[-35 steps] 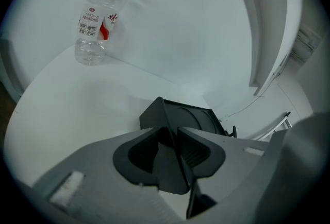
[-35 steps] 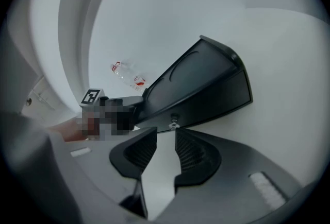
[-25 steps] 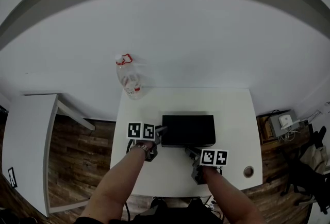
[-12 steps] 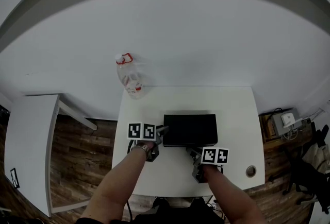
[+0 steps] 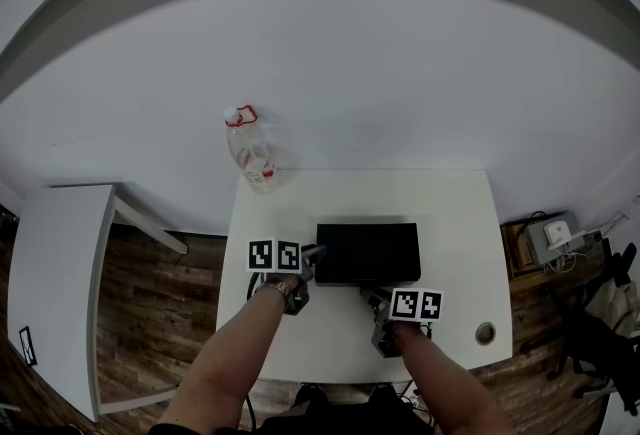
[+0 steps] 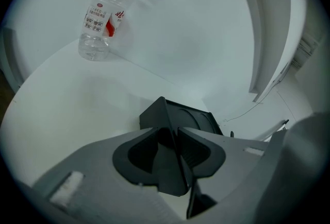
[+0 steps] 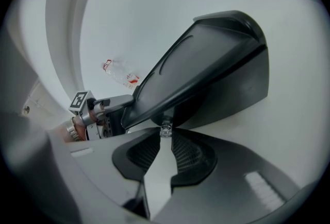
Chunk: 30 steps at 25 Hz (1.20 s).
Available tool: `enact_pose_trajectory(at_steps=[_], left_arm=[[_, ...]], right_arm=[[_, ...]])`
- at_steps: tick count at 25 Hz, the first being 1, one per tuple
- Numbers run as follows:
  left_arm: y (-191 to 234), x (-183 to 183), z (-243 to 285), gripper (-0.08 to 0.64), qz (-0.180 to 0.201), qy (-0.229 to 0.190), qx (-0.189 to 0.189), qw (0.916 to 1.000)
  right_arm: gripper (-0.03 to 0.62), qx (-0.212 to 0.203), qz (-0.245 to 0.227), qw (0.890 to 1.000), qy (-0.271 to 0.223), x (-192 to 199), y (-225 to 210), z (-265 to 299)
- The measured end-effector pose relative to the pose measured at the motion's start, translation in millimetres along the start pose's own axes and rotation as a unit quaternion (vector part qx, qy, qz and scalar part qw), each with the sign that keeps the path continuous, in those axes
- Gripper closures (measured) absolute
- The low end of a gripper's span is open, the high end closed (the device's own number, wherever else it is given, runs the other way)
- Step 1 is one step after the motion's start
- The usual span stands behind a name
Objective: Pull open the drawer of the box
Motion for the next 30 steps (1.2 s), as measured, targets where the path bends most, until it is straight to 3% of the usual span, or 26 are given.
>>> enact_pose_trajectory(at_steps=[30], left_arm=[[2,0,-1,0.433,-0.009,-0.009,-0.006,0.9999]], right_arm=[[0.523,-0.014,0.007,1.000,0.005,49,1,-27]])
Point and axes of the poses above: the fingertips, and each gripper's own axes: z forward along the fingers, y to its left, x out of its underside, the point moved 8 cm from there along -z, backward along the fingers, and after that the axes turned 7 degrees about x, right-handed, at the moved point
